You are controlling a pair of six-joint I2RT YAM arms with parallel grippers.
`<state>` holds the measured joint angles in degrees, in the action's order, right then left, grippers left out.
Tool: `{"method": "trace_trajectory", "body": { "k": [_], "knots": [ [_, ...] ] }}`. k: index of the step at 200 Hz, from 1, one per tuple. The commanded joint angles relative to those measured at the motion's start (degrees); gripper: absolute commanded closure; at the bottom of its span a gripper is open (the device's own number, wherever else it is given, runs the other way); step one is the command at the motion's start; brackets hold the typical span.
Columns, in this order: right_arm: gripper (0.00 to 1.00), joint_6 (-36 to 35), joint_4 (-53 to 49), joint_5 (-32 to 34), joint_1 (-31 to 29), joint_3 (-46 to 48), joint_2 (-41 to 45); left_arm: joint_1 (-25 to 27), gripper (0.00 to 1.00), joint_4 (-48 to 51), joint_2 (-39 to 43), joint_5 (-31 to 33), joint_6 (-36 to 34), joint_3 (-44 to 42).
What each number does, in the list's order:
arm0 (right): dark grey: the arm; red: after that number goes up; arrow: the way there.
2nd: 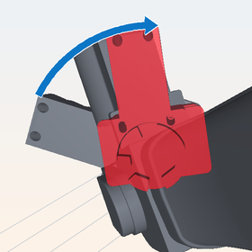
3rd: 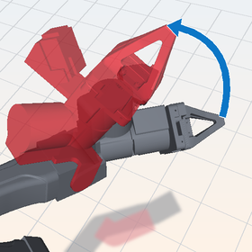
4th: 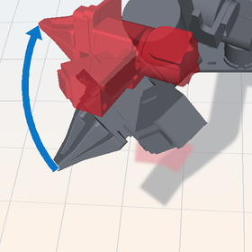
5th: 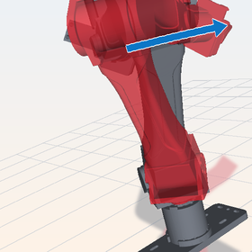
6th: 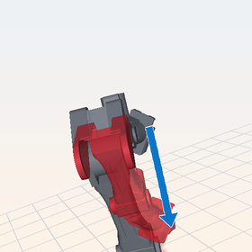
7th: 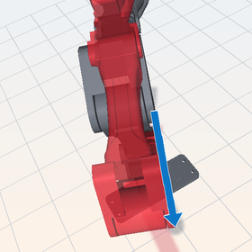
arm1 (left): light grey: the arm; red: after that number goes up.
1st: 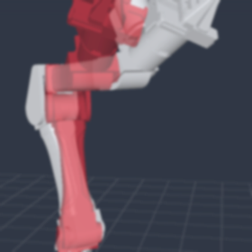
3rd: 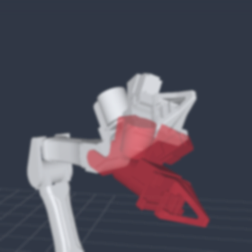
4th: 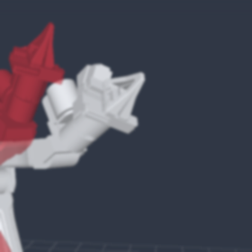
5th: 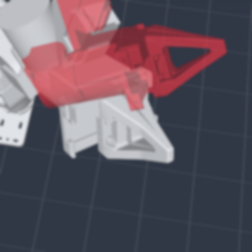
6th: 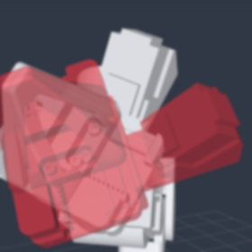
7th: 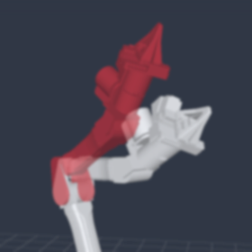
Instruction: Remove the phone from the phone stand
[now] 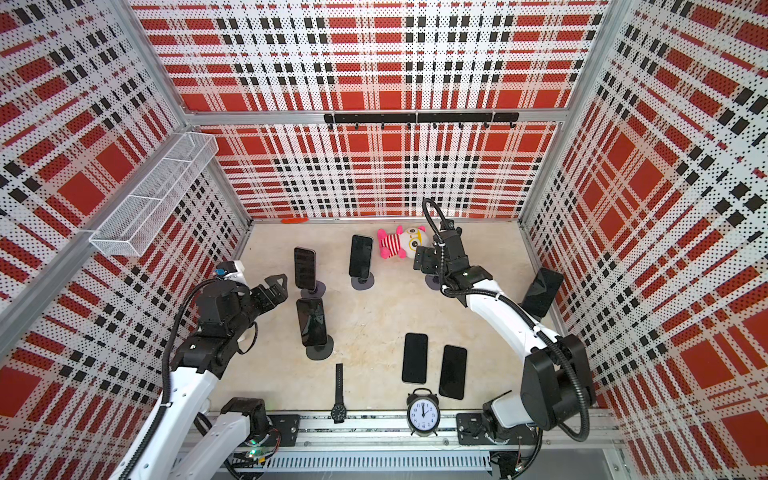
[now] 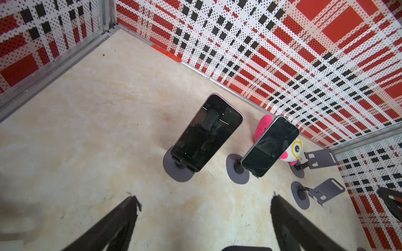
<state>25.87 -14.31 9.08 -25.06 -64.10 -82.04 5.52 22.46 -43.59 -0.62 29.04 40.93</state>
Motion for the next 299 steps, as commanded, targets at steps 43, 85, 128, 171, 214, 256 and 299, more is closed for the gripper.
{"method": "trace_trajectory", "body": {
  "k": [43, 85, 128, 171, 214, 256, 299],
  "knots": [
    [0.0, -6.2, 2.7, 13.8, -1.8, 4.9, 4.7, 18.1, 0.02, 7.3, -4.6, 18.0, 0.3, 8.1],
    [0.0, -3.2, 5.6, 21.4, 3.9, 13.7, 13.7, 24.5, 0.02, 14.7, -10.9, 24.3, 3.2, 12.9],
    [0.0, -0.7, 5.8, 8.8, 14.5, 19.1, 17.0, 26.6, 0.02, 21.3, -17.7, 25.9, 4.8, 17.3],
    [0.0, -1.0, 5.0, 8.3, 14.9, 18.8, 16.4, 28.9, 0.02, 24.4, -22.7, 27.2, 7.2, 19.7],
    [0.0, -0.8, 4.7, 8.8, 14.9, 19.1, 16.9, 29.3, 0.02, 25.4, -25.1, 26.0, 7.0, 21.1],
    [0.0, -0.8, 4.6, 8.6, 14.9, 19.1, 17.3, 29.2, 0.02, 25.3, -25.6, 24.9, 6.0, 20.6],
    [0.0, -0.9, 3.5, 8.6, 14.9, 18.5, 17.0, 29.2, 0.02, 25.3, -26.9, 25.0, 6.4, 19.0]
  ]
}}
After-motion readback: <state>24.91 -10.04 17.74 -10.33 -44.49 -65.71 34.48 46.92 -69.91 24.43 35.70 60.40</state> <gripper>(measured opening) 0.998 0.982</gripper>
